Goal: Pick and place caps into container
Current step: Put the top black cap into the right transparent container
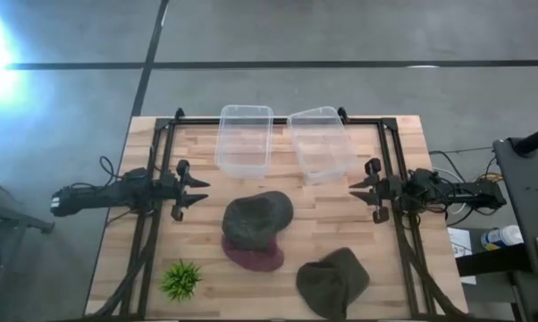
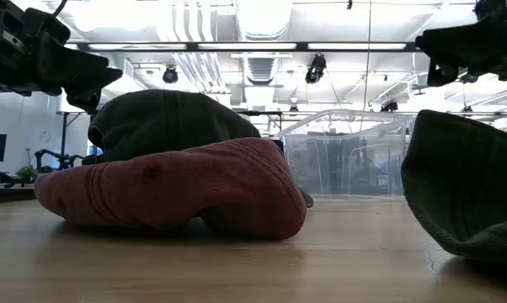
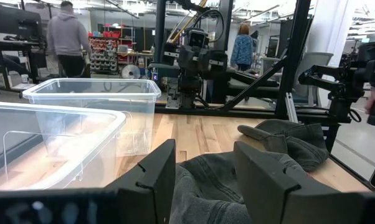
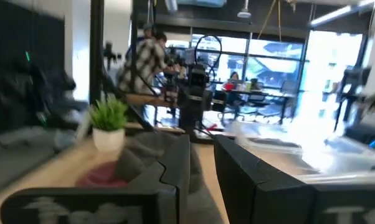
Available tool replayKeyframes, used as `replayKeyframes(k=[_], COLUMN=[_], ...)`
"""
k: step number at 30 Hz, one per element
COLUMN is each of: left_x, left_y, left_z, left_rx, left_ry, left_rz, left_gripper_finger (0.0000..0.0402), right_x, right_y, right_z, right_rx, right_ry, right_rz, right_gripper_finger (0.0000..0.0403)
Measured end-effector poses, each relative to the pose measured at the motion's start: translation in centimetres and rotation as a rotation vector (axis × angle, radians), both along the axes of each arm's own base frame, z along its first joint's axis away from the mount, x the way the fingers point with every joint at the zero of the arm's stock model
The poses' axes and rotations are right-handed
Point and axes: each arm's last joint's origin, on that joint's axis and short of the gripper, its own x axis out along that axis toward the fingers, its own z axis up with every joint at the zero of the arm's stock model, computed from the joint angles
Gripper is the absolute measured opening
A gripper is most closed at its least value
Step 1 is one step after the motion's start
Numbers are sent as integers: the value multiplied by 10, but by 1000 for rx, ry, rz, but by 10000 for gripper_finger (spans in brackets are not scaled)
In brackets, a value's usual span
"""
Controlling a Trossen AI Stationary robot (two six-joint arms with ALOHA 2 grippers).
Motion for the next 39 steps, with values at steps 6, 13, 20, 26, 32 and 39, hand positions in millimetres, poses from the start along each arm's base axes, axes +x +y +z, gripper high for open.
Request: replayKeyframes(k=[6, 13, 20, 26, 32, 39], left_x=[0, 0, 0, 0, 0, 0], left_y=[0, 0, 0, 0, 0, 0], left_z=[0, 0, 0, 0, 0, 0], left_rx=[0, 0, 0, 0, 0, 0], left_ry=[0, 0, 0, 0, 0, 0], left_rz=[0, 0, -1, 0, 0, 0], left_gripper_finger=[155, 155, 155, 155, 155, 155], right_x=[-1, 0, 0, 0, 0, 0], right_y=[0, 1, 1, 1, 1, 1], right_z=[3, 2, 2, 2, 2, 2], right_rx=[343, 425, 764, 799, 799, 798], right_ry=[-10, 15, 45, 47, 47, 47], right_rz=[69, 108, 185, 190, 190, 189], right_gripper_finger=[68, 68, 68, 68, 68, 68])
